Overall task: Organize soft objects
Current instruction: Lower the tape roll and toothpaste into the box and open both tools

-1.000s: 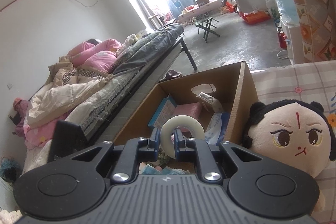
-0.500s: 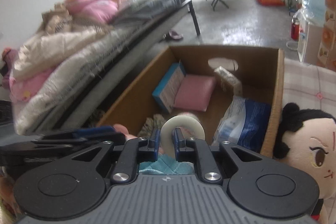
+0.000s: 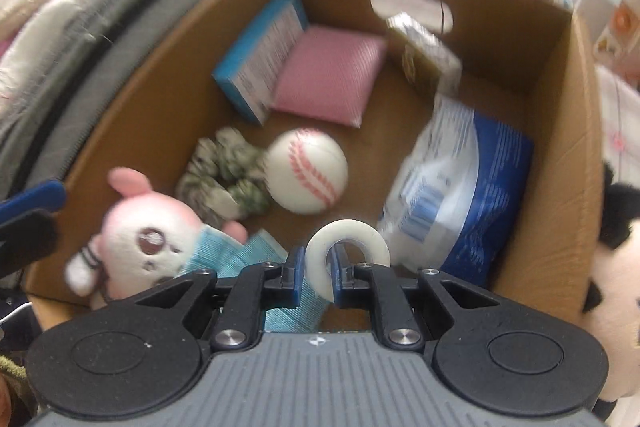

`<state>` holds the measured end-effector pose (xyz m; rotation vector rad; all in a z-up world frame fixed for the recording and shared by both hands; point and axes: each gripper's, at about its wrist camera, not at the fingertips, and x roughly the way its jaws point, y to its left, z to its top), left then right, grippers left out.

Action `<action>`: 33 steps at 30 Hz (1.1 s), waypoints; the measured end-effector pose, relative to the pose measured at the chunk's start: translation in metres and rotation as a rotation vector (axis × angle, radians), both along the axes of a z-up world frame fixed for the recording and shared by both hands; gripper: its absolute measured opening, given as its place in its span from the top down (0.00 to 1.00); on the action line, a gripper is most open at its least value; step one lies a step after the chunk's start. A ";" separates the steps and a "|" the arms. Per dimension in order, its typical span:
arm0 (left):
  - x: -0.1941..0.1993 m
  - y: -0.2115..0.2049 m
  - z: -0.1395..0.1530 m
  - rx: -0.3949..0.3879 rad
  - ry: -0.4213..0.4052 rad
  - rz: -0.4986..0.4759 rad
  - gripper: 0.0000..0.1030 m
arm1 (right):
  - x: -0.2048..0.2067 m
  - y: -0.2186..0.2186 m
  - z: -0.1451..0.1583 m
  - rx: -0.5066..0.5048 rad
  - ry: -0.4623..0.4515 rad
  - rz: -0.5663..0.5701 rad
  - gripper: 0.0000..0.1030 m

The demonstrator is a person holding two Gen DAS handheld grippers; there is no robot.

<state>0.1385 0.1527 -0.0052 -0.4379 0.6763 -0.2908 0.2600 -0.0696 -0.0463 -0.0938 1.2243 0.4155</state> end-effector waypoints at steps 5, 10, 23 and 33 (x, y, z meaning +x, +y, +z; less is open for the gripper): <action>0.001 0.006 -0.004 -0.013 0.003 -0.002 0.50 | 0.008 0.005 -0.015 -0.030 0.055 -0.020 0.86; 0.001 0.010 -0.007 -0.023 0.004 0.006 0.50 | 0.009 0.009 -0.019 -0.072 0.053 -0.043 0.84; -0.005 0.015 -0.008 -0.032 0.002 0.008 0.50 | 0.011 0.003 -0.019 -0.006 0.094 -0.077 0.84; -0.008 0.013 -0.006 -0.023 0.003 0.008 0.49 | 0.006 0.015 -0.010 0.001 0.020 -0.051 0.81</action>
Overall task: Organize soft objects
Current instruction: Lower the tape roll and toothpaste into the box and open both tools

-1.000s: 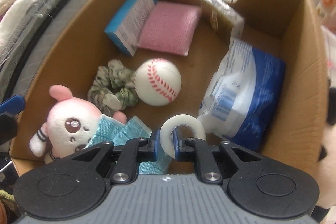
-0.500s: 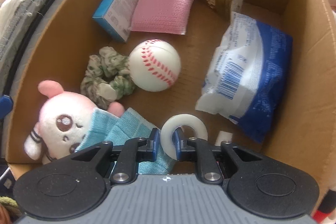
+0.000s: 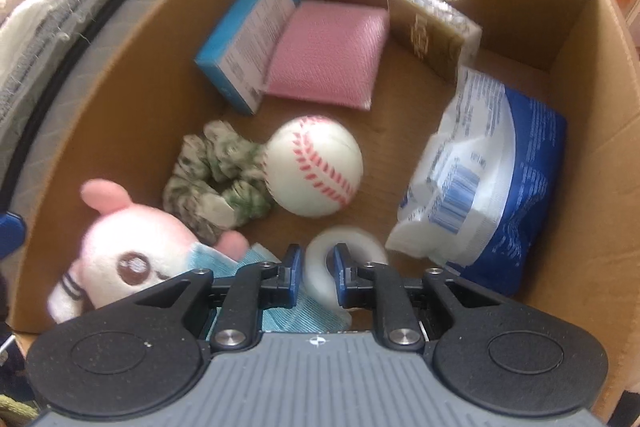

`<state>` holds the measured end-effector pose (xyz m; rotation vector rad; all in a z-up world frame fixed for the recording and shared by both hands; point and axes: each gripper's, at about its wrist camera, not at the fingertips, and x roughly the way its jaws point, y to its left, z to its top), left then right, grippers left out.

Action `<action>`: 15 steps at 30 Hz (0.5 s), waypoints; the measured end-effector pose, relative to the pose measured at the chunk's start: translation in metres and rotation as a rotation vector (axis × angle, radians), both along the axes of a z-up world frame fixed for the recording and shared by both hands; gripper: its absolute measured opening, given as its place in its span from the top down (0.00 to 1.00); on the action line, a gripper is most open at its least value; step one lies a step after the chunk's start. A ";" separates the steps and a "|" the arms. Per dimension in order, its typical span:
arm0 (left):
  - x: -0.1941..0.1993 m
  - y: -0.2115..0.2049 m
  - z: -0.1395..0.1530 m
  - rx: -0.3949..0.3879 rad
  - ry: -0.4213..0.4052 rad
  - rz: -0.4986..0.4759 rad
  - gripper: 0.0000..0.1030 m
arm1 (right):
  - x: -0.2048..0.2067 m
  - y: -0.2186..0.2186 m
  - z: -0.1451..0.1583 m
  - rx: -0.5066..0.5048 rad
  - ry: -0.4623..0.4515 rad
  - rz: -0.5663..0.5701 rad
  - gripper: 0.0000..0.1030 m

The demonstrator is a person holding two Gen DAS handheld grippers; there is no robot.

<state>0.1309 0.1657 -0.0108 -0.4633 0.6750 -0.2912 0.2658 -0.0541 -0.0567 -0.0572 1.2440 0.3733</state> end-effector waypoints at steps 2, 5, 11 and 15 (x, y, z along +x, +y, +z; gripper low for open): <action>-0.001 0.001 0.001 0.007 -0.003 0.007 0.48 | -0.004 -0.002 0.008 0.019 -0.035 0.007 0.81; -0.002 0.001 0.001 0.009 0.000 0.010 0.48 | -0.010 -0.005 0.020 0.016 -0.082 0.012 0.81; -0.003 0.000 0.003 0.021 0.008 0.018 0.44 | -0.008 -0.017 0.024 0.144 0.004 -0.014 0.81; -0.005 0.002 0.004 0.027 0.000 0.026 0.44 | -0.004 -0.018 0.013 0.183 0.118 -0.028 0.81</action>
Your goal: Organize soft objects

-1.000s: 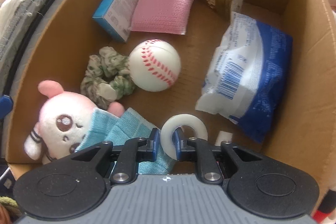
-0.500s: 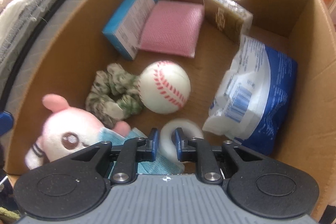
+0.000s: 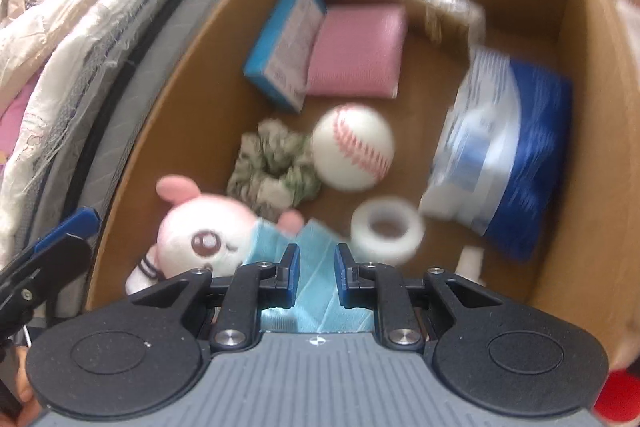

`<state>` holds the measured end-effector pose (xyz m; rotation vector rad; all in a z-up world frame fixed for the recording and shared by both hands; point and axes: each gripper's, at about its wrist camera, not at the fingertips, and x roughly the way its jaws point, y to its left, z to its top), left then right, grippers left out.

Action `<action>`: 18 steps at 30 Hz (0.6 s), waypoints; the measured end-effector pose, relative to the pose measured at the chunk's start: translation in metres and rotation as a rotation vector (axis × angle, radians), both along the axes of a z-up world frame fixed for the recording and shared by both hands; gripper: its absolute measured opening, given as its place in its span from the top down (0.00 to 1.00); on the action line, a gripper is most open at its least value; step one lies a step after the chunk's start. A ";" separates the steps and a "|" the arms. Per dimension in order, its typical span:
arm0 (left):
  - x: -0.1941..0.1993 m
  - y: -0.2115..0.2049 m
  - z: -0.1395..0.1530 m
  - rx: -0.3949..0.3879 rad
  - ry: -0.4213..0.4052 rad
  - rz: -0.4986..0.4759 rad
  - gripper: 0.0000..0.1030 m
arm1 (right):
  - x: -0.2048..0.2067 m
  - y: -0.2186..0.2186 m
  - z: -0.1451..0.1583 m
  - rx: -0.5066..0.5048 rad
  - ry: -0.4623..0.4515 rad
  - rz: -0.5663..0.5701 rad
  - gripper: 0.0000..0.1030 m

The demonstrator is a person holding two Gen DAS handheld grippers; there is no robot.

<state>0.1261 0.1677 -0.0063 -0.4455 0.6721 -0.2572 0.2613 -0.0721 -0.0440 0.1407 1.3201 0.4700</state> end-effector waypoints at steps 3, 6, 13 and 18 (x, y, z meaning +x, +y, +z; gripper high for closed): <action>0.000 0.001 0.000 0.001 0.002 -0.001 0.43 | 0.008 0.003 -0.013 -0.045 0.007 -0.012 0.81; 0.000 0.000 0.000 0.000 0.008 -0.004 0.43 | 0.018 0.003 -0.021 -0.059 0.005 -0.041 0.81; 0.003 0.001 -0.001 0.006 0.014 -0.001 0.43 | 0.023 0.000 -0.027 -0.062 -0.008 -0.045 0.81; 0.002 -0.004 0.000 0.039 0.014 -0.002 0.32 | 0.007 -0.010 -0.012 -0.011 -0.057 -0.038 0.80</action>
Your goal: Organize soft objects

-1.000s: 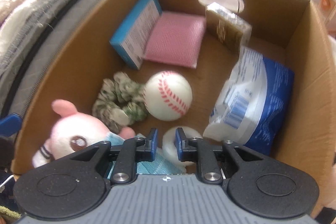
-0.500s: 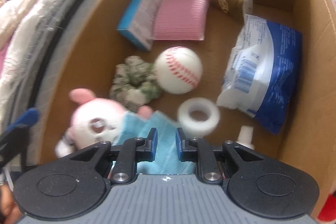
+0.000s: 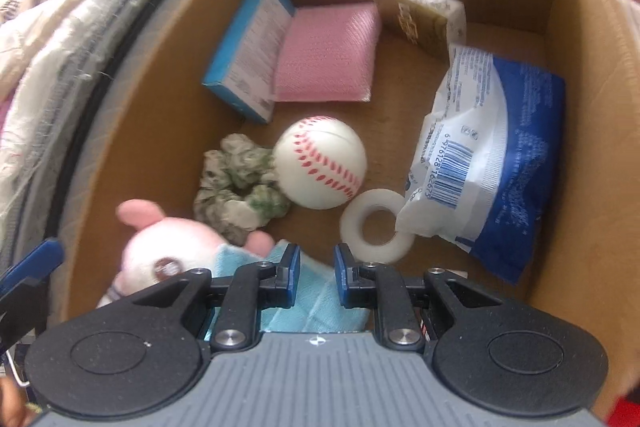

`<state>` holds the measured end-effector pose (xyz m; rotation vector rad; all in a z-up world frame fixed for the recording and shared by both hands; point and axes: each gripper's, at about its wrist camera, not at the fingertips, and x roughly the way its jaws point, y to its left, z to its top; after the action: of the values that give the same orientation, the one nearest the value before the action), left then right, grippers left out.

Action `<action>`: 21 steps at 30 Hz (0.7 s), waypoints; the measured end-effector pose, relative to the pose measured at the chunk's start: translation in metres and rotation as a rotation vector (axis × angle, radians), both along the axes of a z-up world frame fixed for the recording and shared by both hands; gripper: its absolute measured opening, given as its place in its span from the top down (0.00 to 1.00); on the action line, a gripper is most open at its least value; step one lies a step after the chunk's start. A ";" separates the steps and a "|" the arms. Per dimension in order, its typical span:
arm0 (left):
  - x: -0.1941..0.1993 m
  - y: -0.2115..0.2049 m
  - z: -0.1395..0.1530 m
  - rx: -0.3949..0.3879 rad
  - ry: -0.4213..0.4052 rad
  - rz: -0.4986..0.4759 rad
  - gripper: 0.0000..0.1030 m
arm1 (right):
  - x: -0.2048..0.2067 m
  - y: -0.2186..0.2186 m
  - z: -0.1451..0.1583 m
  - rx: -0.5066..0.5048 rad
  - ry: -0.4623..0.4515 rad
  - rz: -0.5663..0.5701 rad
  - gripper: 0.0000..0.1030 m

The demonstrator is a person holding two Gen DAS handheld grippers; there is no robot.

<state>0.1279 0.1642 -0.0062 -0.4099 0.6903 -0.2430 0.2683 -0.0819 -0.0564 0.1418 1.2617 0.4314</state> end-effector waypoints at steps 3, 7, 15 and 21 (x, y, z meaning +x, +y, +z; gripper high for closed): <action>-0.002 -0.004 0.003 0.051 -0.004 0.016 0.21 | -0.019 -0.007 0.019 0.032 -0.076 0.007 0.64; -0.006 -0.011 0.008 0.118 -0.019 0.041 0.06 | -0.047 -0.021 0.050 0.049 -0.231 -0.014 0.33; -0.021 -0.031 0.020 0.267 -0.061 0.072 0.00 | -0.106 -0.047 0.101 0.050 -0.512 -0.100 0.08; -0.038 -0.042 0.029 0.332 -0.078 0.077 0.00 | -0.157 -0.070 0.130 0.041 -0.699 -0.139 0.00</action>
<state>0.0900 0.1225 0.0227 -0.1086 0.6234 -0.0686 0.1117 -0.1519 0.0732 0.0992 0.5527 0.3426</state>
